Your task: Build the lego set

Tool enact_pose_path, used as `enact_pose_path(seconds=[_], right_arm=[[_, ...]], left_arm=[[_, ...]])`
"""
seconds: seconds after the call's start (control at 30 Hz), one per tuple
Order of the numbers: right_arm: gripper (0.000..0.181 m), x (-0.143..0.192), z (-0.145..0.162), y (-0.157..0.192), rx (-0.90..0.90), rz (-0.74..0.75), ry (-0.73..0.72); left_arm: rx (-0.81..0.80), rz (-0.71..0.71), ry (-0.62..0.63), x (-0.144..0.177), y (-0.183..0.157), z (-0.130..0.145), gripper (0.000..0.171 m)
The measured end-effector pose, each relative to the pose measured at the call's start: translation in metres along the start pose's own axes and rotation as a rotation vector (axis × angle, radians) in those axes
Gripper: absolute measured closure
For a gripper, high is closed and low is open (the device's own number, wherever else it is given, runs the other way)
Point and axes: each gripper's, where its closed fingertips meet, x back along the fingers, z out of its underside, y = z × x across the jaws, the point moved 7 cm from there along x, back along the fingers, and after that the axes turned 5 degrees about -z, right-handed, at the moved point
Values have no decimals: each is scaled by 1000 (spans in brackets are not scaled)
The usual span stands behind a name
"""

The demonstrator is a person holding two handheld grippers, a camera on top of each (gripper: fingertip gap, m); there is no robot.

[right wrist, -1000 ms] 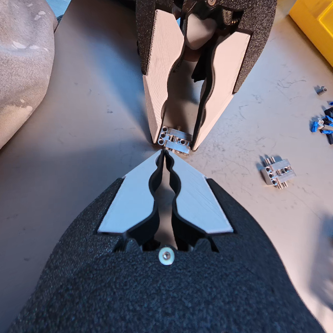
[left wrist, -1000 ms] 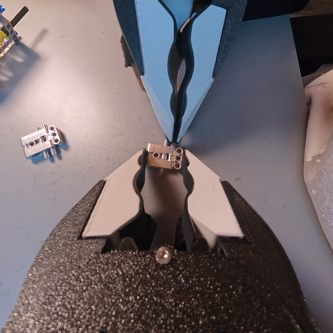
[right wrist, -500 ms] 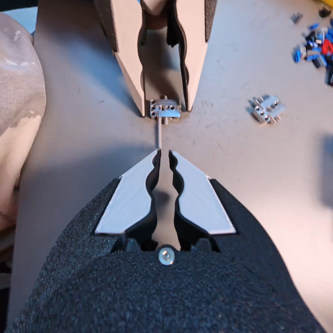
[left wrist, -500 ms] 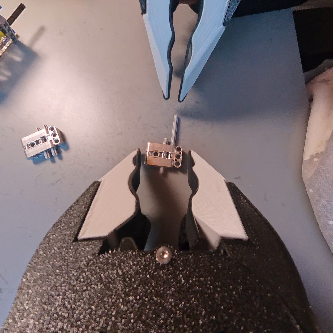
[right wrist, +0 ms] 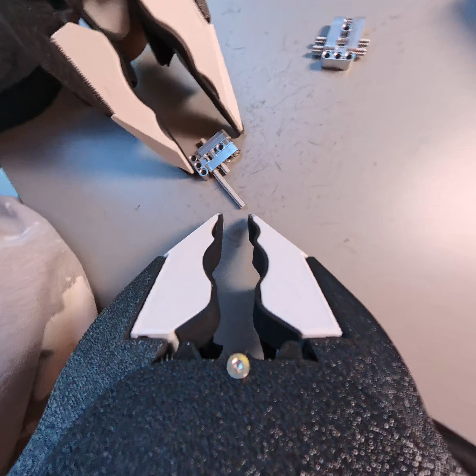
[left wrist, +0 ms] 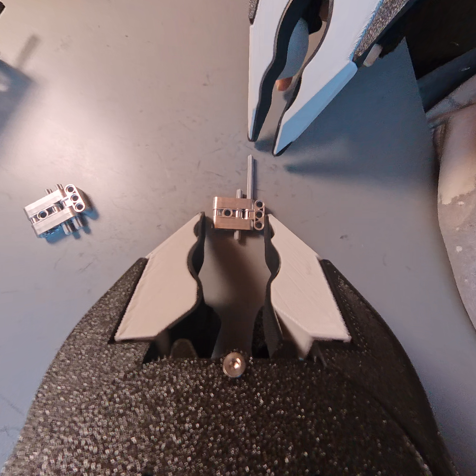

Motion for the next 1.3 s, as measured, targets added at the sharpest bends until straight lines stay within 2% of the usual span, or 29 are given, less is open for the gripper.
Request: enact_pose_path(seconds=[0.03,0.2,0.33,0.67,0.8,1.1,1.2,1.3], right_arm=[[164,-1,1,1,-25,23,-15],[156,-5,3,12,-114,88,-60],[157,-7,4,15,-137,148,-88],[152,-10,2,13,-118,175,-120],[156,-7,3,6,-26,156,-86],[165,-8,-8,-13,300,-42,49],[165,-11,-12,-12,337,-144,77],[170,-12,-14,-12,375,-150,93]], left_arm=[[1,-3,-2,0,-2,0,131],[15,-38,-2,0,-8,0,133],[44,-58,5,-1,-11,-2,133],[67,-56,1,-1,-11,-1,133],[73,-50,-4,-1,-11,-1,133],[90,-73,-8,-2,-11,-1,133],[101,-82,-16,-2,-11,-1,133],[108,-85,-25,-2,-11,0,133]])
